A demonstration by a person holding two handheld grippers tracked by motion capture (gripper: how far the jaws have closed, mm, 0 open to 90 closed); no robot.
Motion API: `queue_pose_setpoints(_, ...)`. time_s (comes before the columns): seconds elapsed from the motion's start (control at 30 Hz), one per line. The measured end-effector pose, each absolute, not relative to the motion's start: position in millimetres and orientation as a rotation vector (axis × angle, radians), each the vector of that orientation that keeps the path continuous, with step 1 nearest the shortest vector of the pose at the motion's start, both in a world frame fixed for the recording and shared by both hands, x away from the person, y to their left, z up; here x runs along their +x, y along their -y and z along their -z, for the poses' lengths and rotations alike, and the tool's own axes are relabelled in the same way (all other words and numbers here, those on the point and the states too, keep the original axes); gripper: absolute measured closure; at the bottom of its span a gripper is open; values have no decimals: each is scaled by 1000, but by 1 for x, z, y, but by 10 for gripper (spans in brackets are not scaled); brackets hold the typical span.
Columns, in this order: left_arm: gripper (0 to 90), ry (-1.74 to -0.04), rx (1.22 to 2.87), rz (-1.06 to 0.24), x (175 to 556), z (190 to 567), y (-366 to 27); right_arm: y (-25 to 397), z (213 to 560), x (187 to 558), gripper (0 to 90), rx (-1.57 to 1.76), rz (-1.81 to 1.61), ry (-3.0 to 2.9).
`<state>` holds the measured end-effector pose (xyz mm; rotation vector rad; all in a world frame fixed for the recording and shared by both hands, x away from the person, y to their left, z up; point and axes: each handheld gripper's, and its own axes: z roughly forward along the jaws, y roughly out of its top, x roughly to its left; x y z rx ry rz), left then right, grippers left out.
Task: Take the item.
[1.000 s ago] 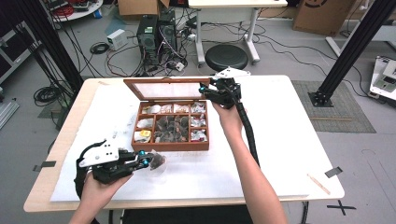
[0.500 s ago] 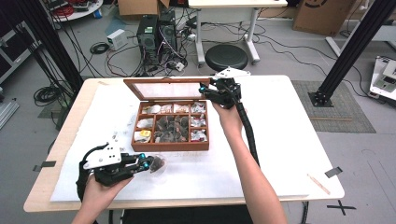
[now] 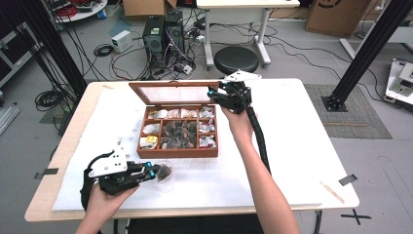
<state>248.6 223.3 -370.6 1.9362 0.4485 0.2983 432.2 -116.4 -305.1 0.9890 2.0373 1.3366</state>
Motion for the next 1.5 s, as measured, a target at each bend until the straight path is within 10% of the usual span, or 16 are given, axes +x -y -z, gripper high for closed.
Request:
queue_pose_setpoints(0.2,877,-444,1934,-299,247,370,-223,116,305,432,575,987,-1333,-2040)
queue_pose_setpoints(0.63,556,-488,1885,-343,250,367,-230,116,305,432,574,986,-1338,-2039)
queue_pose_setpoints(1.5,368,-579,1799,-409,295,342,-267,117,305,433,572,989,-1344,-2040)
